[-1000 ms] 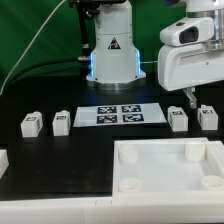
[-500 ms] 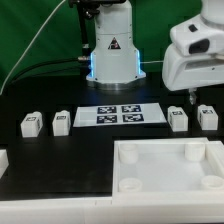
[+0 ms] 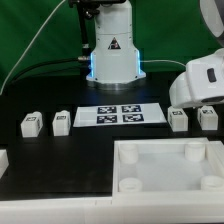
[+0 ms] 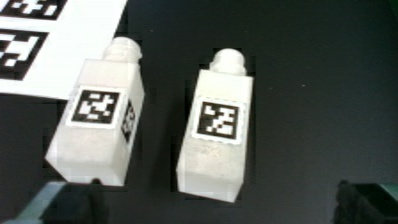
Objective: Assemble one leg
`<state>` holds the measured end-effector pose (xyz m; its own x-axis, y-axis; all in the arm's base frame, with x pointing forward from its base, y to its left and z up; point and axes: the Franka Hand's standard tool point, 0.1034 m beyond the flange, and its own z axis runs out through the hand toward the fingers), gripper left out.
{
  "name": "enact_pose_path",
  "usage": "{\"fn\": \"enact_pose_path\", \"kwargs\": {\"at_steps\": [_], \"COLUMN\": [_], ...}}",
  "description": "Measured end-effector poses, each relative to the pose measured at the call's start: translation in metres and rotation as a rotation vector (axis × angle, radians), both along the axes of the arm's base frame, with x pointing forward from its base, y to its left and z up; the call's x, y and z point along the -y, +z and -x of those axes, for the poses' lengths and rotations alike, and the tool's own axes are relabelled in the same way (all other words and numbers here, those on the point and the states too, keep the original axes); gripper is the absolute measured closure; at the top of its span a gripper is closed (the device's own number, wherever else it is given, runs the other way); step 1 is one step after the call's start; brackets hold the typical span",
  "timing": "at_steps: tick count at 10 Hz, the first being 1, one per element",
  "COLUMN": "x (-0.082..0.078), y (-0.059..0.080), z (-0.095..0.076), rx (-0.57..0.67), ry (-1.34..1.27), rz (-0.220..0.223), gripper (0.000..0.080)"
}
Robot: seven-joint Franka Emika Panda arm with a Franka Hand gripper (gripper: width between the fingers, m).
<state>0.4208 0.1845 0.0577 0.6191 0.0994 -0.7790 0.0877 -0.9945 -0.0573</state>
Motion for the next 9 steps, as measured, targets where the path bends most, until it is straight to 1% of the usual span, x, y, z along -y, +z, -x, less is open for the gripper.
{"fn": "enact_pose_path", "kwargs": {"at_steps": [1,2,4,6,7,9], "x": [0.0,-0.001,-0.001,-0.002,-0.003,-0.003], "y": [0.0,-0.004,-0.024,-0.04,-0.043,-0.044], "z": [0.001,0.003,0.023,0.04,0.044,0.044], "rx": [-0.001,0.003,0.005,0.015,0.007,0.008], "ry": [0.0,-0.008,-0.022,-0.03,-0.033,-0.033], "rz": [0.0,0.008,0.032,0.042,0.049,0.049], "gripper": [0.0151,0.0151,0.0151,0.0151,0.0151,0.0151]}}
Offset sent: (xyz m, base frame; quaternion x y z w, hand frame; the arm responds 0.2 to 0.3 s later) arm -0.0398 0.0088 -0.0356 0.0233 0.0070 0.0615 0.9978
